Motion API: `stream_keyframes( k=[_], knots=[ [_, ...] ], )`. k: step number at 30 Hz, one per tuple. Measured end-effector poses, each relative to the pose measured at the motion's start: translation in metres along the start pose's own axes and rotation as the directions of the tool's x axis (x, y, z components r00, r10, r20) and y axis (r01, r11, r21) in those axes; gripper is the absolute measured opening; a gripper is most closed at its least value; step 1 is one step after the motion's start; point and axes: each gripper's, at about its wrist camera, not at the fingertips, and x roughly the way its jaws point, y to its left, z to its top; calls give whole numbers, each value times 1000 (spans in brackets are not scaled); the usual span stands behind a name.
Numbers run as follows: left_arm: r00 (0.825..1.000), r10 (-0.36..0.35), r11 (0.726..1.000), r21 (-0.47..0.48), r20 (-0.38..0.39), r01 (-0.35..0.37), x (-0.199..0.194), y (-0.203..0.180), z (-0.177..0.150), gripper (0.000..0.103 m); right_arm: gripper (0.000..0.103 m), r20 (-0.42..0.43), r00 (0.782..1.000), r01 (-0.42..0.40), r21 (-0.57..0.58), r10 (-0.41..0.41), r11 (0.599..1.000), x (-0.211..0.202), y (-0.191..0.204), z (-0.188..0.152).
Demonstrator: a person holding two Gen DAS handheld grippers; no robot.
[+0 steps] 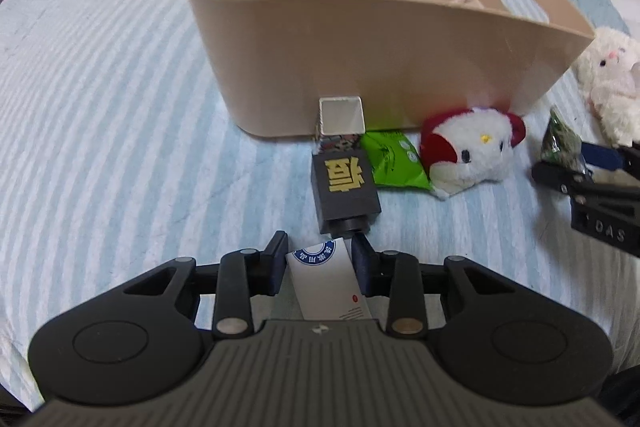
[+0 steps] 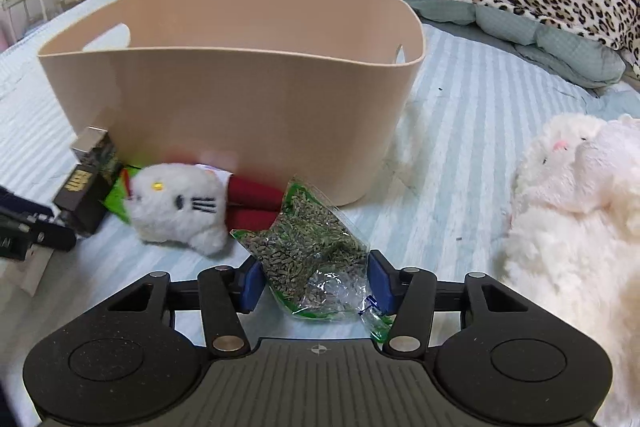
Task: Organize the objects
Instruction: 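Grasp the white box with left tool while right tool grasps the herb bag, then drop white box into basket with left tool while right tool drops herb bag in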
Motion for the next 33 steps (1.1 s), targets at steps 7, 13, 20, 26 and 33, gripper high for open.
stream_keyframes(
  k=[7,13,20,26,33],
  knots=[
    [989,37,999,26,141,-41,-36,2,2,37,50,47,999,-15,38,13,999,-32,10,4],
    [962,29,996,70,273,-50,-76,-8,21,37,50,149,989,-9,47,1,999,-66,18,24],
    [911,53,991,91,408,-99,-87,-25,56,37,50,253,967,5,63,-21,998,-89,27,68],
    [878,98,988,59,469,-141,-81,-30,84,37,50,325,945,-4,127,-38,992,-92,27,94],
    [883,103,989,47,457,-140,-46,-38,109,37,50,326,942,23,168,-77,985,-63,22,113]
  ],
)
